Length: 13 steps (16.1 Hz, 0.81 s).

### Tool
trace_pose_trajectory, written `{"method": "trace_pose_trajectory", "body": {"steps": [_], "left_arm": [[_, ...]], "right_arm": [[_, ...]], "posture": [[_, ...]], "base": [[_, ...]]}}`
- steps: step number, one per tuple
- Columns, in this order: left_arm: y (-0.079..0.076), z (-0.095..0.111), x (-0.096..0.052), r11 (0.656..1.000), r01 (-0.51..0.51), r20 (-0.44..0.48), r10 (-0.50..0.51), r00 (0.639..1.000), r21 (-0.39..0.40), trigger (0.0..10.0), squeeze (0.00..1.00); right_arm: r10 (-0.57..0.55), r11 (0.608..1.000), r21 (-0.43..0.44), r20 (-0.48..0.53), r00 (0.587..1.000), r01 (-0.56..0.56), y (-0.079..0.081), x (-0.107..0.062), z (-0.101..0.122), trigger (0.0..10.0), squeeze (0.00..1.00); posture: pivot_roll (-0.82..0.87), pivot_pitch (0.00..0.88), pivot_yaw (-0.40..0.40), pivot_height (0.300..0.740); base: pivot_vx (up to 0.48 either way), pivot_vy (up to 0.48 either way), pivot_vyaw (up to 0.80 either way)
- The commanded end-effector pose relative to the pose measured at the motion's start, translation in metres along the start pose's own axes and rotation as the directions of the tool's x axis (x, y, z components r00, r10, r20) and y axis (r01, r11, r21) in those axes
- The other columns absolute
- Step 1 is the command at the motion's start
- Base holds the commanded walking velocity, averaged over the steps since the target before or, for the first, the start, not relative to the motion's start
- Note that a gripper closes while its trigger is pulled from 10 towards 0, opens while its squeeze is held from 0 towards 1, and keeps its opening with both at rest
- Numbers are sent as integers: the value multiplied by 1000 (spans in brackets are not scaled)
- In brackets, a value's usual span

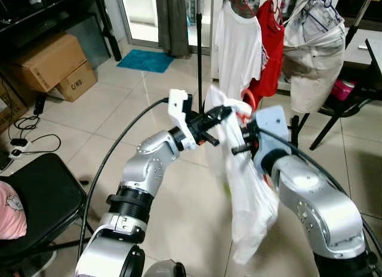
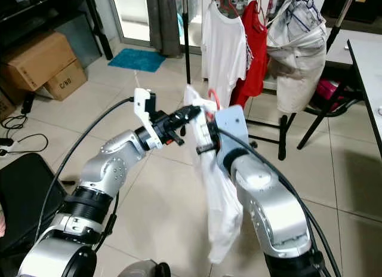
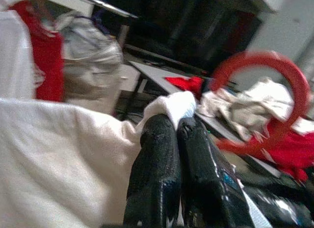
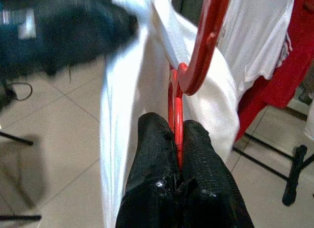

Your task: Hang hanger

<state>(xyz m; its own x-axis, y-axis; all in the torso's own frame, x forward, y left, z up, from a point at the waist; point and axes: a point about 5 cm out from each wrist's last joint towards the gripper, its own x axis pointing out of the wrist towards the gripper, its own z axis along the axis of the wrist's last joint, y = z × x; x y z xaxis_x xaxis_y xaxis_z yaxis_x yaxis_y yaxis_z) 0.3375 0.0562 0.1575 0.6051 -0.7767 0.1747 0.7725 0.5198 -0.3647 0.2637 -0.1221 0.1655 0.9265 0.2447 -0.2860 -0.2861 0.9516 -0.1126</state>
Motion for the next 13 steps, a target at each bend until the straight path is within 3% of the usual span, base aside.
{"method": "trace_pose_trajectory", "body": {"steps": [1, 4, 5, 7, 9, 13], "left_arm": [[8, 9, -7, 996, -86, 50, 86, 995, 2, 0, 0], [23, 14, -17, 971, -238, 91, 235, 968, 23, 0, 0], [31, 14, -24, 948, -315, 92, 310, 946, 41, 0, 0], [28, 10, -24, 951, -306, 76, 302, 950, 52, 0, 0], [16, -3, -21, 966, -240, 1, 241, 970, 97, 0, 0], [-9, -28, -12, 984, -142, -99, 152, 983, 106, 0, 0]], "right_arm": [[-26, 1000, 0, -49, 998, 26, -3, -4, -11, 10000, 0], [-107, 993, 32, -132, 985, 112, -14, -9, -29, 10000, 0], [-177, 981, 56, -158, 971, 188, -22, -13, -35, 10000, 0], [-262, 959, 69, -171, 950, 277, -31, -14, -38, 10000, 0], [-387, 901, 141, -166, 907, 410, -44, -16, -39, 10000, 0], [-414, 864, 248, -144, 899, 438, -46, -12, -34, 10000, 0]], "posture": [[-55, 36, 91, 740], [-48, 41, 83, 740], [-48, 42, 84, 740], [-49, 42, 86, 740], [-48, 41, 87, 740], [-48, 41, 87, 740]], "base": [[0, 0, 0], [0, 0, 0], [0, 0, 0], [0, 0, 0], [0, 0, 0], [0, 0, 0]]}}
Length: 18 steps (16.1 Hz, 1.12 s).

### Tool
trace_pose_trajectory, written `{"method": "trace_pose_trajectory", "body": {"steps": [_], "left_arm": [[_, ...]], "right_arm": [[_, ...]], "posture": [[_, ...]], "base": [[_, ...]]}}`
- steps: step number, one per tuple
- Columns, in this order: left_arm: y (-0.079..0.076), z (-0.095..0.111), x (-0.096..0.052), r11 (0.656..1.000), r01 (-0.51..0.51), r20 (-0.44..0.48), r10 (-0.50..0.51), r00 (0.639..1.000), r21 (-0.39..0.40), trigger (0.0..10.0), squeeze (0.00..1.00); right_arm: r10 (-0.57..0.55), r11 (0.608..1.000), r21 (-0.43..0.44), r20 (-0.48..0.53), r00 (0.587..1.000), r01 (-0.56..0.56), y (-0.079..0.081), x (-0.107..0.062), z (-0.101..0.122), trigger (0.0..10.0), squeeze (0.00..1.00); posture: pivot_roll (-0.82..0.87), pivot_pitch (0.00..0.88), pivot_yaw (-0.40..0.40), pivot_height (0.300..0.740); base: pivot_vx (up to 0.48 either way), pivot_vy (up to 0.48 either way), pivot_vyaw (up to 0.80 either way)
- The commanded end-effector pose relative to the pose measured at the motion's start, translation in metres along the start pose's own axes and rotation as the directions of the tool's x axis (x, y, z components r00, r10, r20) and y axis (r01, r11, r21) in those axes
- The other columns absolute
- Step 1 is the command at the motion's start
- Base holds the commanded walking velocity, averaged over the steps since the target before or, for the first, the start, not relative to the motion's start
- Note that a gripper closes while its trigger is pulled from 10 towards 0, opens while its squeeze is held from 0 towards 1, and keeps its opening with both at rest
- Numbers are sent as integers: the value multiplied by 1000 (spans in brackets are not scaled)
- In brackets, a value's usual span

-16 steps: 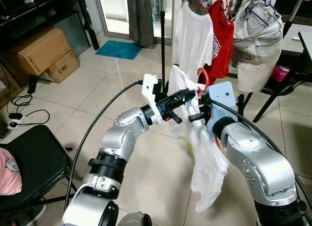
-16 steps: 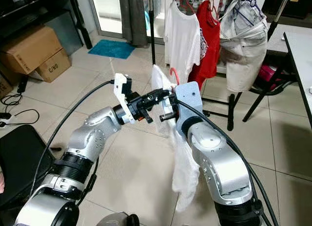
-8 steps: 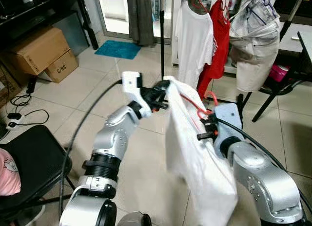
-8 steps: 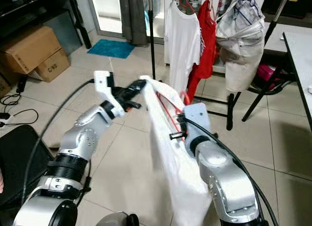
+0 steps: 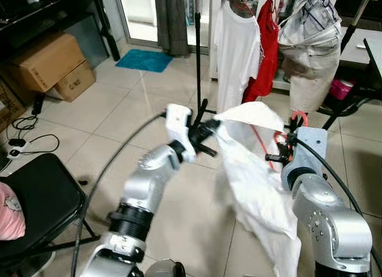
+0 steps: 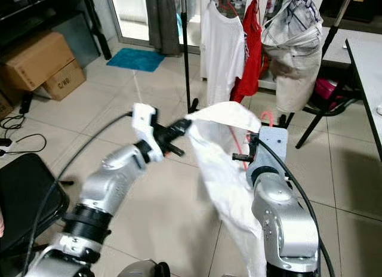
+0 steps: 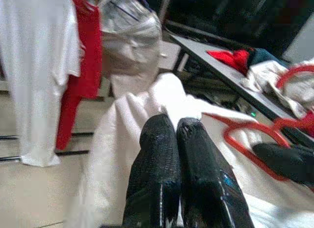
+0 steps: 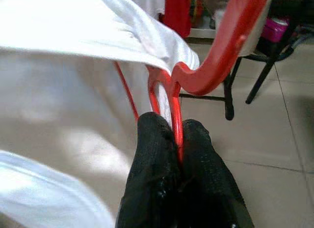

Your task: Hang hanger

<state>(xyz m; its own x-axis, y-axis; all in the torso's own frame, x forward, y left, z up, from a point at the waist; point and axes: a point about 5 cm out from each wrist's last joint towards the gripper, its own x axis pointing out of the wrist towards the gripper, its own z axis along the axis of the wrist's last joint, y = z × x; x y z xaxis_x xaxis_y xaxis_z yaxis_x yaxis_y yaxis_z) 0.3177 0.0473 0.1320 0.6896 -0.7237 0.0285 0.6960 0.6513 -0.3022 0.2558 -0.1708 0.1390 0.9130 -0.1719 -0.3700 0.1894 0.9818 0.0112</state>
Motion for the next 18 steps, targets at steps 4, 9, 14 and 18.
{"method": "trace_pose_trajectory", "body": {"steps": [4, 9, 14, 18], "left_arm": [[-19, 1, 7, 999, 27, 11, -26, 1000, -45, 0, 0], [47, 22, -6, 914, -405, 54, 403, 914, 36, 0, 0], [56, 30, -10, 898, -430, 66, 426, 902, 87, 0, 0], [26, 10, 1, 948, -287, -7, 291, 957, 141, 0, 0]], "right_arm": [[180, 977, -114, -24, 983, -182, 28, 0, -2, 10000, 0], [396, 835, -313, -228, 890, -452, 31, -17, -26, 10000, 0], [418, 827, -299, -239, 877, -476, 21, -18, -20, 10000, 0], [227, 953, -189, -81, 970, -239, 14, -4, -3, 10000, 0]], "posture": [[-49, 40, 87, 740], [-49, 43, 90, 740], [-52, 46, 88, 740], [-48, 46, 86, 740]], "base": [[0, 0, 0], [0, 0, 0], [0, 0, 0], [0, 0, 0]]}}
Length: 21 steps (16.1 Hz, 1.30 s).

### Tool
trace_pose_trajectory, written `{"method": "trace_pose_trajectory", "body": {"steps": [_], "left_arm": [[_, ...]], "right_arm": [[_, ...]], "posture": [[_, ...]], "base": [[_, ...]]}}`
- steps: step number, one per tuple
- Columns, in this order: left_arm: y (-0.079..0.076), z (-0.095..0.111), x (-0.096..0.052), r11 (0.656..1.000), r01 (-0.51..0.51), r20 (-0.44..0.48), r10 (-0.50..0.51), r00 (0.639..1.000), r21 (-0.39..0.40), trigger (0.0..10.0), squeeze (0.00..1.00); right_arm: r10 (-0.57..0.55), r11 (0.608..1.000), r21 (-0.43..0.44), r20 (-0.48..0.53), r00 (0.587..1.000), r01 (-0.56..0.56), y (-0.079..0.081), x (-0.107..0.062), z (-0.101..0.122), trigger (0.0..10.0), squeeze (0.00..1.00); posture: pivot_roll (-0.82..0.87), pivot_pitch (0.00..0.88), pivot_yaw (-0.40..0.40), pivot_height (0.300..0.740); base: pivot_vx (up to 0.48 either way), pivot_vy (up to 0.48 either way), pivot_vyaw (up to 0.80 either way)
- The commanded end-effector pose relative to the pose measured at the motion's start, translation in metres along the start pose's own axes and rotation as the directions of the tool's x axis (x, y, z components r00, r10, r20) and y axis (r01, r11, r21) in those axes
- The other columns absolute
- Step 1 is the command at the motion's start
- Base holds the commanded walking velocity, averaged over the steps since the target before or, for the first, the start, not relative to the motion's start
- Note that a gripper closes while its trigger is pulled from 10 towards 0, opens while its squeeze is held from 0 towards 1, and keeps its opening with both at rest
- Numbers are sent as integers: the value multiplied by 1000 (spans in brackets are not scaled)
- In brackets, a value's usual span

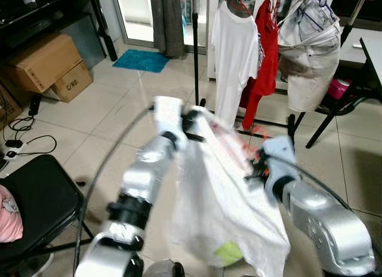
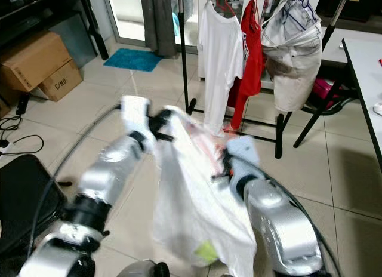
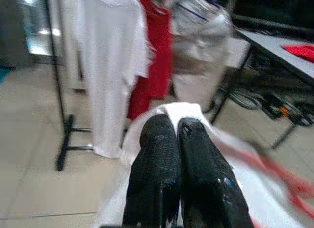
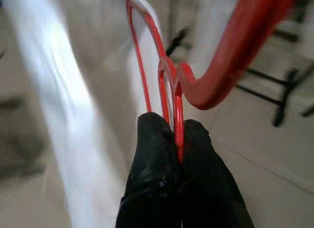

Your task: Hang hanger

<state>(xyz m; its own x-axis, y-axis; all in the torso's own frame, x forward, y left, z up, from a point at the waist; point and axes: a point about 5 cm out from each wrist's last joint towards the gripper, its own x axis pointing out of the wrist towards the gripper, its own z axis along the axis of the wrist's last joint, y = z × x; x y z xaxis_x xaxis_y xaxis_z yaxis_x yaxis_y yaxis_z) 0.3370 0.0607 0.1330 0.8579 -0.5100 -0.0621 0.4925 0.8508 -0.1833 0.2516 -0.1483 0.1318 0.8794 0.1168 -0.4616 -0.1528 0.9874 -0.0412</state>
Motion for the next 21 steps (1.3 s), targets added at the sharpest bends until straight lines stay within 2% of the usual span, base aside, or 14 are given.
{"method": "trace_pose_trajectory", "body": {"steps": [1, 2, 3, 5, 6, 8, 11, 12, 13, 14, 16, 17, 19, 21], "left_arm": [[0, -2, -2, 1000, 5, -17, -4, 1000, 20, 0, 0], [-5, -4, -2, 1000, 17, -23, -17, 1000, 13, 0, 0], [-8, -4, -2, 1000, 26, -24, -26, 999, 9, 0, 0], [-8, -3, -1, 999, 30, -25, -30, 999, 13, 0, 0], [-7, -3, -1, 1000, 26, -26, -26, 999, 16, 0, 0], [-3, -1, -1, 1000, 7, -27, -6, 1000, 27, 0, 0], [15, 7, 0, 995, -92, 3, 92, 996, 49, 0, 0], [21, 7, 0, 992, -104, -19, 105, 994, 66, 0, 0], [21, 7, 0, 992, -104, -19, 105, 994, 66, 0, 0], [17, 4, 0, 995, -64, -44, 68, 997, 74, 0, 0], [2, 3, 3, 998, 13, -50, -10, 999, 59, 0, 0], [-20, 5, 7, 994, 108, -48, -107, 993, 22, 0, 0], [-27, 8, 9, 992, 129, -35, -128, 991, 5, 0, 0], [-27, 15, 11, 993, 116, -13, -116, 993, -8, 0, 0]], "right_arm": [[-42, 999, 20, 34, 999, 41, -6, -1, 6, 10000, 0], [-19, 1000, 6, 29, 999, 18, -2, -1, 6, 10000, 0], [-57, 998, 9, 44, 997, 57, -4, 0, 7, 10000, 0], [-110, 992, 62, 68, 992, 105, -8, 2, 11, 10000, 0], [-92, 994, 64, 69, 993, 88, -5, 3, 11, 10000, 0], [-15, 1000, 18, 66, 998, 13, 3, 3, 11, 10000, 0], [-35, 999, 5, 82, 996, 35, 2, 3, 13, 10000, 0], [-76, 997, 39, 148, 986, 71, -3, 4, 23, 10000, 0], [-76, 997, 39, 148, 986, 71, -3, 4, 23, 10000, 0], [-79, 996, 52, 183, 980, 71, -3, 5, 29, 10000, 0], [-35, 999, 9, 167, 985, 34, 5, 8, 27, 10000, 0], [-19, 999, -26, 134, 991, 22, 14, 14, 21, 10000, 0], [-18, 999, -39, 119, 993, 23, 16, 18, 19, 10000, 0], [-9, 998, -68, 108, 994, 16, 18, 21, 16, 10000, 0]], "posture": [[-47, 46, 87, 740], [-49, 42, 88, 740], [-48, 42, 88, 740], [-48, 37, 89, 740], [-49, 32, 89, 740], [-50, 30, 89, 740], [-48, 22, 87, 740], [-48, 21, 87, 740], [-48, 21, 87, 740], [-49, 21, 88, 740], [-46, 24, 88, 740], [-45, 26, 87, 740], [-44, 28, 89, 740], [-44, 30, 90, 740]], "base": [[0, 0, 0], [0, 0, 0], [0, 0, 0], [0, 0, 0], [0, 0, 0], [0, 0, 0], [0, 0, 0], [0, 0, 0], [0, 0, 0], [0, 0, 0], [0, 0, 0], [0, 0, 0], [0, 0, 0], [0, 0, 0]]}}
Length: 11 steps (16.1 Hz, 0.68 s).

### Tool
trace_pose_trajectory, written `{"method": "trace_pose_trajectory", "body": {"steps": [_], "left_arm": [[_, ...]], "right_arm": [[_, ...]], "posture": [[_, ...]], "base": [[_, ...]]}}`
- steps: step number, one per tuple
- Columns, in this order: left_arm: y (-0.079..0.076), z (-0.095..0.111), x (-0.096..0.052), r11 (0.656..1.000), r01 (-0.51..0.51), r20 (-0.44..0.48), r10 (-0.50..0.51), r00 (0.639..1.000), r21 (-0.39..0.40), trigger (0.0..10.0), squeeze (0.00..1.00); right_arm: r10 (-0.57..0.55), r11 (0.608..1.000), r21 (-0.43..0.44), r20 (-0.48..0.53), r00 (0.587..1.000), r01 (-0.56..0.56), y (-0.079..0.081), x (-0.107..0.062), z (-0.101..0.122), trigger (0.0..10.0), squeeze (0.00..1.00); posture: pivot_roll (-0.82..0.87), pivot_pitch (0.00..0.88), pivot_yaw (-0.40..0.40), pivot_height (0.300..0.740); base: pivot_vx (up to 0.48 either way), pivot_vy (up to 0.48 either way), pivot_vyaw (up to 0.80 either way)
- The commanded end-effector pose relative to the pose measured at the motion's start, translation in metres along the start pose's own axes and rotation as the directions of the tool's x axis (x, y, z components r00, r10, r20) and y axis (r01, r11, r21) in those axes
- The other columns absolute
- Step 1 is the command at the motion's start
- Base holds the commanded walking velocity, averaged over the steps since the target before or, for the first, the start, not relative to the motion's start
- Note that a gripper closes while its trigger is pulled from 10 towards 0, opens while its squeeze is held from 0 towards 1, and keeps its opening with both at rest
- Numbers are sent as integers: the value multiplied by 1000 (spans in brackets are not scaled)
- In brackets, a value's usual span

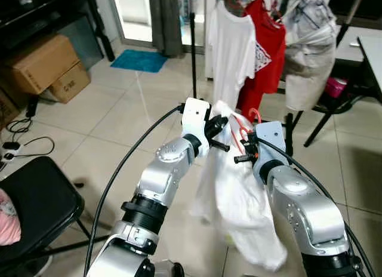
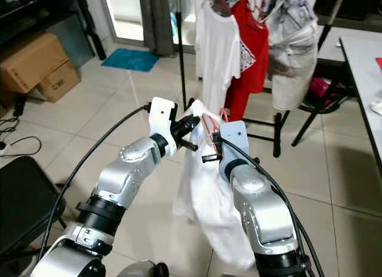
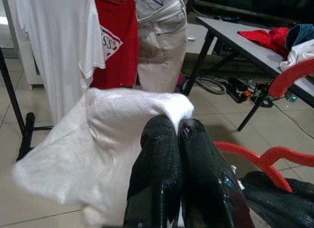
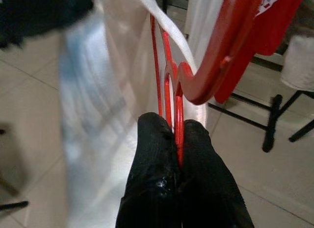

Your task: Hang hanger

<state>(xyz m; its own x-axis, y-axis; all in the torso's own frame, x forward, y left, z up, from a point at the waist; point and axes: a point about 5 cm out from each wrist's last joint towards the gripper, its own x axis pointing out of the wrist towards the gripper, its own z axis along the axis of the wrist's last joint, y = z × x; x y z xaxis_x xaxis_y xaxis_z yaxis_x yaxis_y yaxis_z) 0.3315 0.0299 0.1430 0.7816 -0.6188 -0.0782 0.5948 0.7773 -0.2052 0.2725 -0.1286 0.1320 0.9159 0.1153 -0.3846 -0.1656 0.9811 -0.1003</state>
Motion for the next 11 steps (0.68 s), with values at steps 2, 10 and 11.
{"method": "trace_pose_trajectory", "body": {"steps": [2, 10, 11], "left_arm": [[14, 10, -2, 997, -49, 20, 48, 999, 65, 0, 0], [32, 18, -17, 995, 10, 2, -11, 1000, 98, 10000, 1000], [29, 22, -17, 995, 35, 2, -36, 999, 94, 10000, 1000]], "right_arm": [[0, 1000, -8, 27, 1000, 0, 1, 1, 4, 10000, 0], [18, 1000, -1, 44, 999, -18, 2, 2, 6, 10000, 0], [28, 1000, 4, 53, 998, -28, 2, 1, 7, 10000, 0]], "posture": [[-42, 31, 90, 740], [-38, 29, 90, 740], [-35, 30, 95, 740]], "base": [[0, 0, 0], [0, 0, 0], [0, 0, 0]]}}
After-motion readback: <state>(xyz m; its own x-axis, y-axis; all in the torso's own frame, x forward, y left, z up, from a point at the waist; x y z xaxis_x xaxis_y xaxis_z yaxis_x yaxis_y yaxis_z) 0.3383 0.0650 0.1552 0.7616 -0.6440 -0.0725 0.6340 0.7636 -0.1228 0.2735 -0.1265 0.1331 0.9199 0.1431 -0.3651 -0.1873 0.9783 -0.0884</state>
